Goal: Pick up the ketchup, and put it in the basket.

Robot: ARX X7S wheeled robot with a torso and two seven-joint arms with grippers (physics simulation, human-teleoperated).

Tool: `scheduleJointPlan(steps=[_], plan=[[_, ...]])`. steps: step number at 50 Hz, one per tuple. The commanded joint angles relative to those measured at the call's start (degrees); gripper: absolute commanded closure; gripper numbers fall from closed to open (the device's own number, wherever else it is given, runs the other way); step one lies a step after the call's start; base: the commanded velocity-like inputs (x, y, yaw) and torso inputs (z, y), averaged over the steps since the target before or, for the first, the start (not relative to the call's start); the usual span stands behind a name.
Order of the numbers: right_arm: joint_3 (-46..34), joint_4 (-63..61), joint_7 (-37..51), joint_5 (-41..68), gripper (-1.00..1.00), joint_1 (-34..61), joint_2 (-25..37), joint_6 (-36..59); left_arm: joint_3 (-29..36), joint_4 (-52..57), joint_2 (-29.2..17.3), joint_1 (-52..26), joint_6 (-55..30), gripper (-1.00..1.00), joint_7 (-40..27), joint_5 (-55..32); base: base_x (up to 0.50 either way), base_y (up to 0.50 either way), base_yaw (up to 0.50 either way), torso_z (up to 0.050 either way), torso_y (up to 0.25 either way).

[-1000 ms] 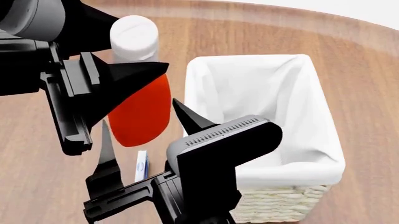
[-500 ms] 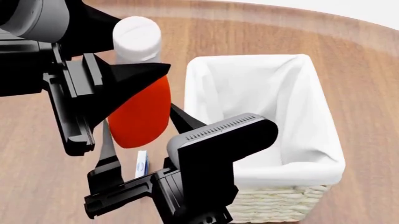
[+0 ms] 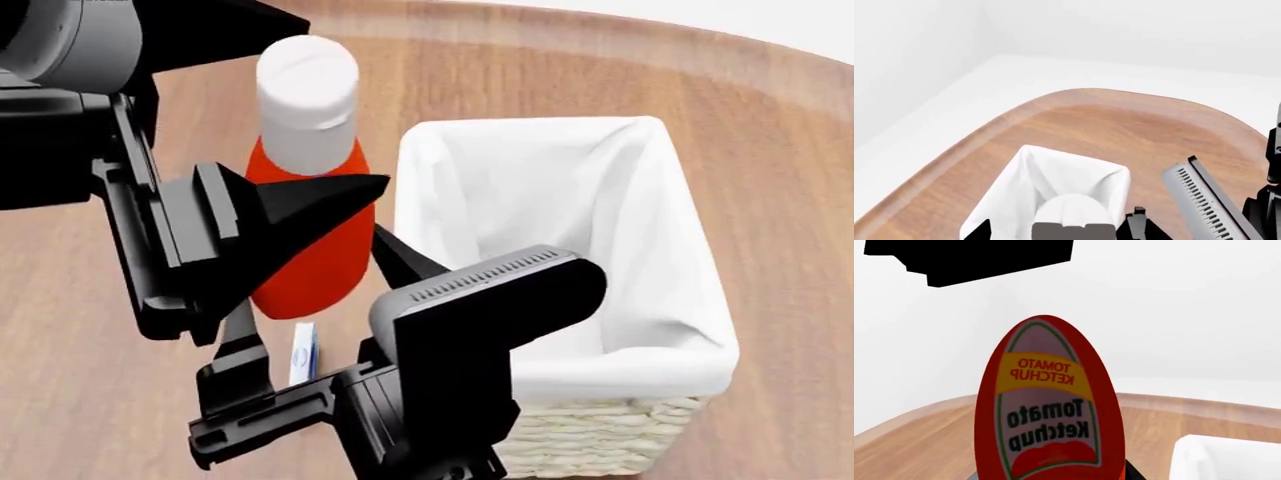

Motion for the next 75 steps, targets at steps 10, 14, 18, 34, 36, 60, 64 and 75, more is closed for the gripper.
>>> scheduleJointPlan(steps=[10,14,18,34,36,60,64,75], plan=[[1.6,0.2,-0.8,-0.1,1.00,0.5,2.8,0.5,-3.5,5.6,-4.6,2.5,1.6,-1.00,-3.2,-4.6,0.00,0.00,0.00,0.000,0.000],[1.8,0.0,-0.7,-0.1,1.00,0.6,3.4,0.6,-4.1,6.7,-6.0,3.4,2.1,-1.00,-3.9,-4.4,0.00,0.00,0.00,0.000,0.000],[2.0,0.0,-0.7,0.0,1.00,0.7,3.8,0.6,-5.3,7.8,-7.4,4.0,2.7,-1.00,-5.4,-5.6,0.00,0.00,0.00,0.000,0.000],[2.7,0.5,-2.1,1.8,1.00,2.4,6.7,1.5,-15.7,20.7,-15.7,15.4,13.8,-1.00,-17.3,-9.6,0.00,0.00,0.00,0.000,0.001],[2.9,1.0,-2.7,2.3,1.00,2.8,7.1,1.6,-17.5,24.0,-16.7,20.1,16.9,-1.00,-19.7,-9.6,0.00,0.00,0.00,0.000,0.000],[4.0,2.4,-4.6,5.6,1.00,5.6,9.3,4.2,-24.7,45.5,-19.0,62.1,34.6,-1.00,-39.6,21.9,0.00,0.00,0.00,0.000,0.000],[4.3,2.9,-4.8,6.5,1.00,6.1,9.5,4.7,-24.2,44.7,-17.5,70.4,38.6,-1.00,-40.3,31.1,0.00,0.00,0.00,0.000,0.000],[4.3,2.8,-2.4,9.2,1.00,9.0,9.9,9.1,-26.9,44.5,-16.6,91.4,54.4,-1.00,-40.5,46.0,0.00,0.00,0.00,0.000,0.000]])
